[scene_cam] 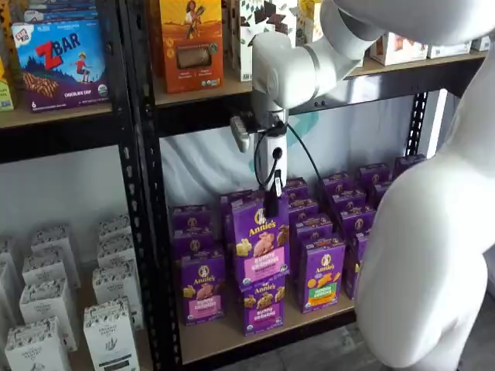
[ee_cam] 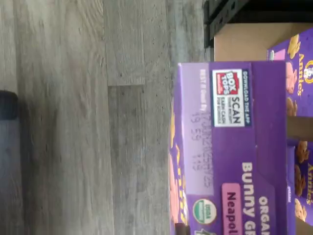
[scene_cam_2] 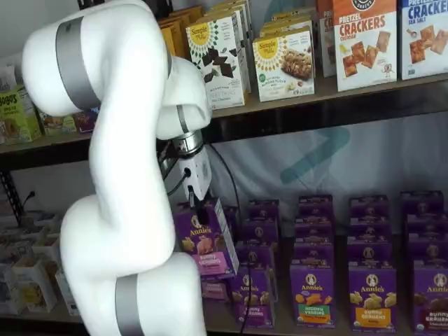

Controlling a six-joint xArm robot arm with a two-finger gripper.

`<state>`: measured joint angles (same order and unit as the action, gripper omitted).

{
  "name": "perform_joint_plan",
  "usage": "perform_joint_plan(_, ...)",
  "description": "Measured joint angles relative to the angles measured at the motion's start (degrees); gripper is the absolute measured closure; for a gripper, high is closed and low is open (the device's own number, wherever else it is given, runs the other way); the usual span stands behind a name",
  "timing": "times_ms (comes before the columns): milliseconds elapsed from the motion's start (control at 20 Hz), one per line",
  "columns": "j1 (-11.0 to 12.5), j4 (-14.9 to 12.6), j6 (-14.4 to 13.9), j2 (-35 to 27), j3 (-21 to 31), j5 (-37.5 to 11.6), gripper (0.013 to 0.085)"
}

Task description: Pick up the purple box with a pink patch in the middle, on the bottom shelf, the first box from the left

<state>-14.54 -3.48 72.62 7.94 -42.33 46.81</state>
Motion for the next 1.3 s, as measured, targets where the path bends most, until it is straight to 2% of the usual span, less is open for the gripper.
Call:
perform_joint_plan(250, 0.07, -0.29, -0.08, 0.10, -0.18, 0.01, 0.0650)
perform_joint_plan(750, 1.39, 0.90, 2.01, 1.67, -0.12, 2.04, 0.0650)
perform_joint_plan(1050, 1.74, 3.53, 3.94, 1.14, -1.43, 6.85, 0.0650)
perform_joint_plan(1300, 1.02, 4.55, 3.86, 0.90, -1.32, 7.43, 0.0650)
